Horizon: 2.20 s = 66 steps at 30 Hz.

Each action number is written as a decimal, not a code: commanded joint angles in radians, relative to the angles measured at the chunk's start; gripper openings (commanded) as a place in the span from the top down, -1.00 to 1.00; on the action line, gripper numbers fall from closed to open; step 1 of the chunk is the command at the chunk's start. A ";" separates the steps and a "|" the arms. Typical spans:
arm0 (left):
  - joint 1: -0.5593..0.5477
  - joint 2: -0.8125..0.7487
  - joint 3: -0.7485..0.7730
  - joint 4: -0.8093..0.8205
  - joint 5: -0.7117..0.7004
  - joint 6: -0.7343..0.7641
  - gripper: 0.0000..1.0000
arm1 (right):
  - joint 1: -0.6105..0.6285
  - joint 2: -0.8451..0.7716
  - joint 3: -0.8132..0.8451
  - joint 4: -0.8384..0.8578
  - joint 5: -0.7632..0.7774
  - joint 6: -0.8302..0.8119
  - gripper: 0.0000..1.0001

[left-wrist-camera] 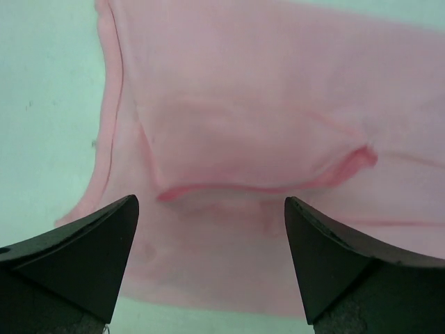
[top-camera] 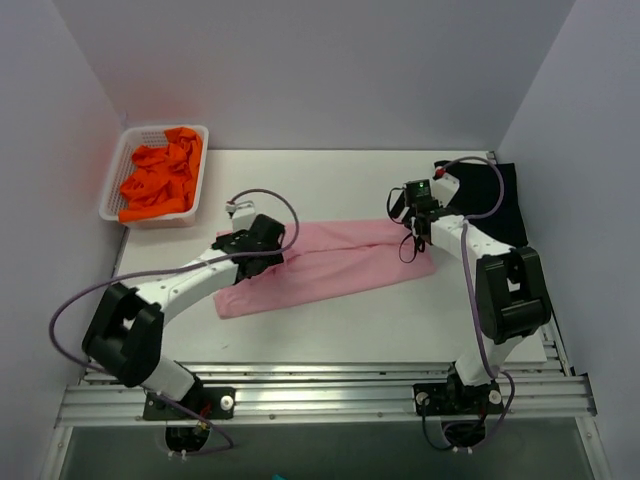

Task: Fold and stack the t-shirts
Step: Fold the tshirt

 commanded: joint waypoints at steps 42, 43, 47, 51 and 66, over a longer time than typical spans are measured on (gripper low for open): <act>0.071 0.030 -0.103 0.245 0.513 0.219 -0.78 | 0.004 -0.002 -0.003 0.008 0.009 -0.016 -1.00; 0.071 0.030 -0.100 0.239 0.501 0.214 -0.77 | 0.004 -0.005 -0.004 0.006 0.009 -0.016 -1.00; 0.070 -0.091 -0.114 0.237 0.432 0.188 -0.75 | 0.004 -0.015 -0.006 0.006 0.010 -0.020 -1.00; 0.100 -0.209 -0.106 0.239 0.369 0.207 -0.82 | 0.004 -0.015 -0.003 0.011 0.009 -0.022 -1.00; 0.286 0.186 0.009 0.302 0.492 0.184 -0.70 | -0.016 0.050 0.019 0.035 -0.011 -0.034 -0.99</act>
